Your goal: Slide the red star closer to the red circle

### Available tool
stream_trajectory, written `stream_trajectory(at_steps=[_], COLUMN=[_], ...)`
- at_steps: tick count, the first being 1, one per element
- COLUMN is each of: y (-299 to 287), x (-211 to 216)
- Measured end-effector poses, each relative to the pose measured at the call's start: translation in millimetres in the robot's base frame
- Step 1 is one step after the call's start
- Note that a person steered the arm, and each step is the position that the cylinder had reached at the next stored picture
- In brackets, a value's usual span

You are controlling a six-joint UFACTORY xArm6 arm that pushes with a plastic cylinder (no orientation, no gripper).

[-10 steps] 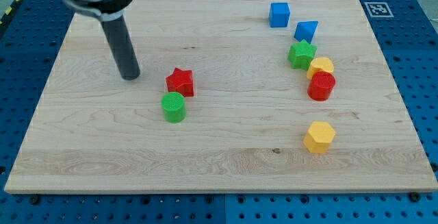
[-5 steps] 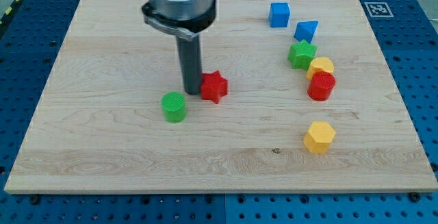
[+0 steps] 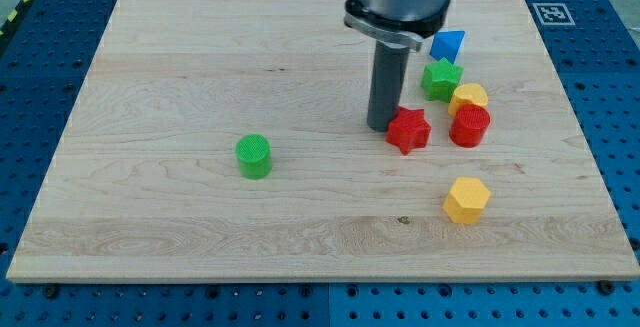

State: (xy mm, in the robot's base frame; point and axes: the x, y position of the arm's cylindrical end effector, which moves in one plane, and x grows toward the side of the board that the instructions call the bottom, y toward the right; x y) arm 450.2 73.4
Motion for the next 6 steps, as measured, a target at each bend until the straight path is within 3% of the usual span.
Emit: stream_trajectory(at_steps=[3,6], y=[15.1,12.4], x=[35.7,26.4])
